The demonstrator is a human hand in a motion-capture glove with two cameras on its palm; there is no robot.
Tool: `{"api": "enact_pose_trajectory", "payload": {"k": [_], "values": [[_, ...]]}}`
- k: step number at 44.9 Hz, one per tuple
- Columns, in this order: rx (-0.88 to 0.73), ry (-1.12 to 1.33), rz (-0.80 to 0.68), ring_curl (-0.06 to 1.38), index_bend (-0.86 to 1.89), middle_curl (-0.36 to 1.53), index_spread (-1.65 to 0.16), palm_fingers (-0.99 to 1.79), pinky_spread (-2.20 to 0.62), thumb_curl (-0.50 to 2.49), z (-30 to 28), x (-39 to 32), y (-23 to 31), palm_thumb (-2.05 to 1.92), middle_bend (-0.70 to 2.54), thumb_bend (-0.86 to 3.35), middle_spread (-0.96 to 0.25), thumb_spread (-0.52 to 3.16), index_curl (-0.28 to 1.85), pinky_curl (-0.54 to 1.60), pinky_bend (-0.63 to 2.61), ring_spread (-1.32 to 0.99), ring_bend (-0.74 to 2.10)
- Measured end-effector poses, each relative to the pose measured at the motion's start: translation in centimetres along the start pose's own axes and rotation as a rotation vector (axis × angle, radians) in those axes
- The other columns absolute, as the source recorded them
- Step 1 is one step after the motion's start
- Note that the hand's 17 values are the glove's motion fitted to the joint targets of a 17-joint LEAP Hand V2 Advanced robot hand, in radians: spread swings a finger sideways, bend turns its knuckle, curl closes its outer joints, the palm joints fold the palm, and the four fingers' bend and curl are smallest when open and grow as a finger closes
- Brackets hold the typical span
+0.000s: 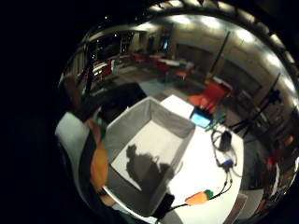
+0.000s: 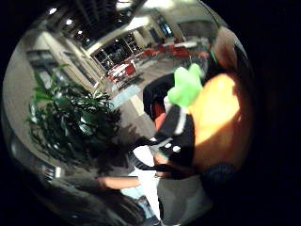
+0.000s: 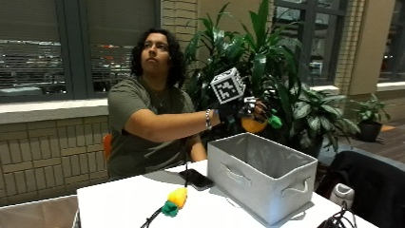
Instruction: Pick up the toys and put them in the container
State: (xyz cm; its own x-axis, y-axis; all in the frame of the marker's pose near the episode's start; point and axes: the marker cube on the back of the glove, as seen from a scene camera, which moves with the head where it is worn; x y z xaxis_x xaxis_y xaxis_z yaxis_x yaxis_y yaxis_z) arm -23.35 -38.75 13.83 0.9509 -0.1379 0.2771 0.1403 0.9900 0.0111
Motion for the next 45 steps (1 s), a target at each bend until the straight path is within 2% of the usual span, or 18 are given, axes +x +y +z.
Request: {"api": "enact_pose_trajectory", "payload": {"k": [3,5,7,9,12,13,14,17,23,29,32,39,45], "values": [[-0.105,0.031,-0.012,0.47,0.28,0.53,-0.41,0.6,-0.33,0.54,1.1,1.0,1.1,0.2,0.62,-0.06,-0.36,1.18,0.42,0.42,0.87,-0.35,1.02],[-0.126,0.059,-0.017,0.45,0.28,0.49,-0.41,0.15,-0.24,0.48,1.1,1.7,2.3,0.02,0.46,-0.14,-0.3,1.13,0.44,0.45,0.91,-0.32,0.88],[-0.129,0.087,-0.021,0.43,0.3,0.48,-0.41,0.11,-0.19,0.46,0.9,2.7,4.0,-0.04,0.43,-0.12,-0.27,1.12,0.45,0.45,0.94,-0.31,0.81],[-0.132,0.134,-0.009,0.38,0.3,0.46,-0.42,0.15,-0.16,0.43,0.6,4.1,6.4,-0.09,0.4,-0.11,-0.25,1.09,0.42,0.41,0.92,-0.3,0.76],[-0.157,0.226,0.064,0.37,0.16,0.46,-0.42,0.6,-0.23,0.4,0.7,7.3,10.9,-0.1,0.5,-0.09,-0.28,1.08,0.33,0.33,0.89,-0.36,0.96],[-0.17,0.242,0.095,0.35,0.12,0.46,-0.42,0.66,-0.24,0.39,0.8,8.4,12.4,-0.1,0.5,-0.09,-0.28,1.07,0.3,0.32,0.9,-0.37,0.98],[-0.183,0.247,0.127,0.38,0.04,0.5,-0.42,0.84,-0.3,0.38,1.0,9.5,14.0,-0.09,0.59,-0.08,-0.31,1.08,0.27,0.33,0.94,-0.39,1.1],[-0.226,0.211,0.229,0.43,0.02,0.56,-0.4,0.92,-0.34,0.36,1.6,12.7,18.2,-0.08,0.71,-0.07,-0.34,1.09,0.23,0.36,1.01,-0.42,1.24],[-0.303,0.126,0.389,0.58,0.06,0.7,-0.38,0.9,-0.39,0.33,3.2,17.6,24.8,-0.06,0.94,-0.06,-0.41,1.1,0.19,0.47,1.18,-0.45,1.48],[-0.404,0.182,0.502,0.68,0.11,0.83,-0.36,0.81,-0.42,0.32,5.1,21.3,29.6,-0.01,1.12,-0.03,-0.47,1.1,0.17,0.55,1.31,-0.47,1.65],[-0.412,0.213,0.519,0.72,0.13,0.89,-0.36,0.74,-0.43,0.32,5.4,21.8,30.6,0.0,1.19,-0.02,-0.5,1.1,0.17,0.59,1.36,-0.49,1.71],[-0.264,0.332,0.577,0.82,0.19,1.04,-0.36,0.59,-0.46,0.33,3.7,22.1,30.9,0.13,1.32,0.03,-0.58,1.16,0.2,0.66,1.46,-0.54,1.8],[-0.336,0.384,0.727,0.88,0.3,1.14,-0.34,0.57,-0.47,0.33,3.0,23.2,30.9,0.14,1.39,0.0,-0.62,1.15,0.24,0.69,1.49,-0.59,1.8]]}}
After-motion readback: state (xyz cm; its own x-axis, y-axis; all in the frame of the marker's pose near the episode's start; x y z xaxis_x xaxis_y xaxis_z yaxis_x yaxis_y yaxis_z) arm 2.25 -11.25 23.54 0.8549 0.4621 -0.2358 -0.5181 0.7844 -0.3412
